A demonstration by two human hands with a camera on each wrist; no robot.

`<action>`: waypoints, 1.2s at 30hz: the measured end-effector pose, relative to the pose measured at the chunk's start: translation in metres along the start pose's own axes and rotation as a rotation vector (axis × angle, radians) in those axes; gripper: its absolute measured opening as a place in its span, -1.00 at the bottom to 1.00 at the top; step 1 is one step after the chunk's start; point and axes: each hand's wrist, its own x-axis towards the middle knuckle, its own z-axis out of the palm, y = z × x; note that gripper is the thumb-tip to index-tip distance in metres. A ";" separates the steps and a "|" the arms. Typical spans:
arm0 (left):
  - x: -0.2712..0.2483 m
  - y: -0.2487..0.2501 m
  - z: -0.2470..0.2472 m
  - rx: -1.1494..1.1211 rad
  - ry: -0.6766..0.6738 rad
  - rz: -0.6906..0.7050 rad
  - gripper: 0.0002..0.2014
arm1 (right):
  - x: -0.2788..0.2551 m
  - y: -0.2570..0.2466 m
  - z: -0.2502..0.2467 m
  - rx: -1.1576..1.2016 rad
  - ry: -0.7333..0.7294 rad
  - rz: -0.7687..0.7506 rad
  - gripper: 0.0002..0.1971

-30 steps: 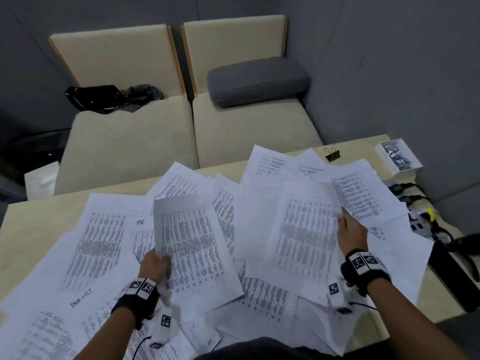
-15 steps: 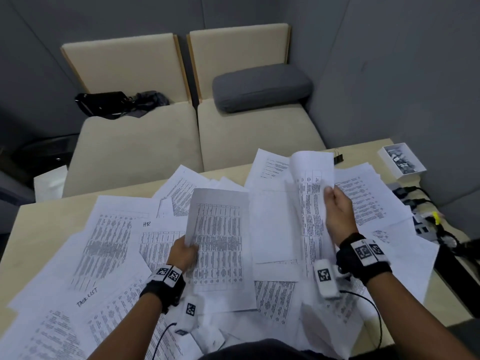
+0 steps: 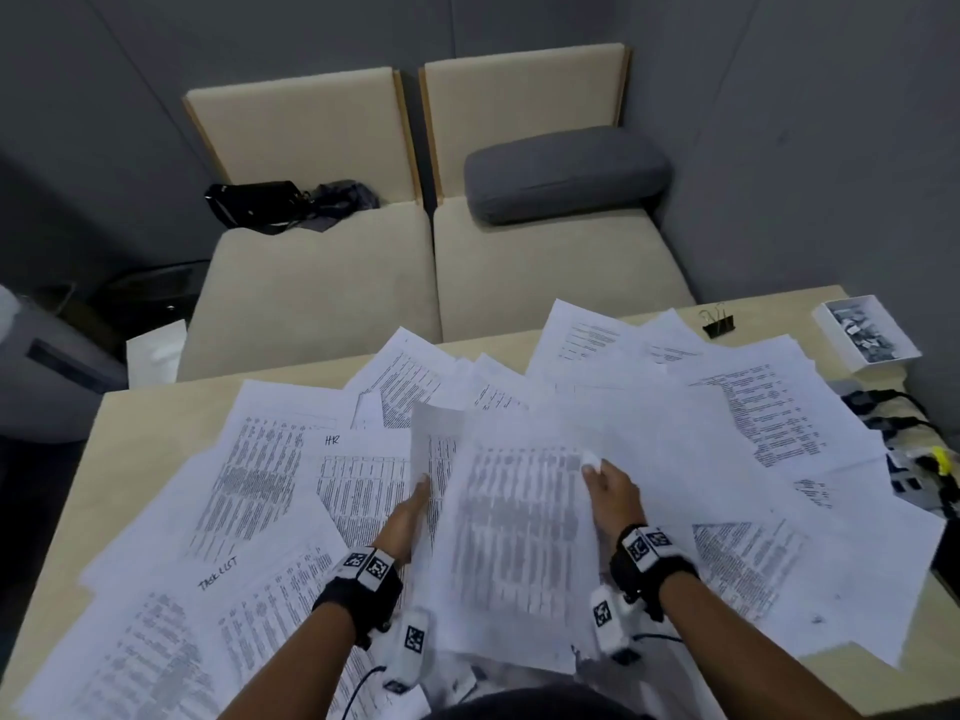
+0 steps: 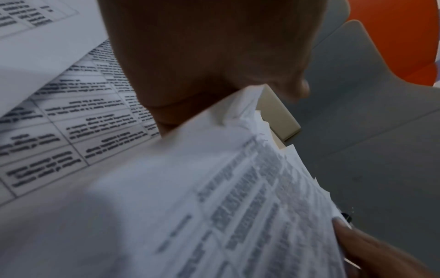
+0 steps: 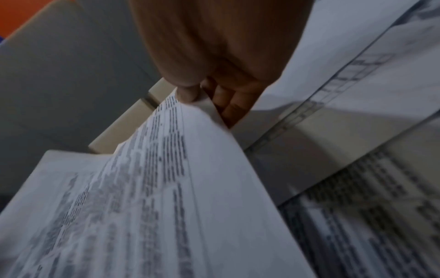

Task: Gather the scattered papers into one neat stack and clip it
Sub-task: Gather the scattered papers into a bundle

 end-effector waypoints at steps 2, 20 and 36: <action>0.010 -0.008 -0.003 0.175 0.040 0.017 -0.45 | -0.003 -0.009 0.016 -0.084 -0.145 0.042 -0.67; 0.042 -0.024 -0.071 0.309 0.510 0.017 -0.68 | 0.156 -0.038 -0.069 -1.085 -0.316 -0.297 0.01; 0.034 -0.027 -0.058 0.330 0.371 0.022 -0.72 | 0.133 -0.004 -0.096 -1.236 -0.207 -0.053 -0.12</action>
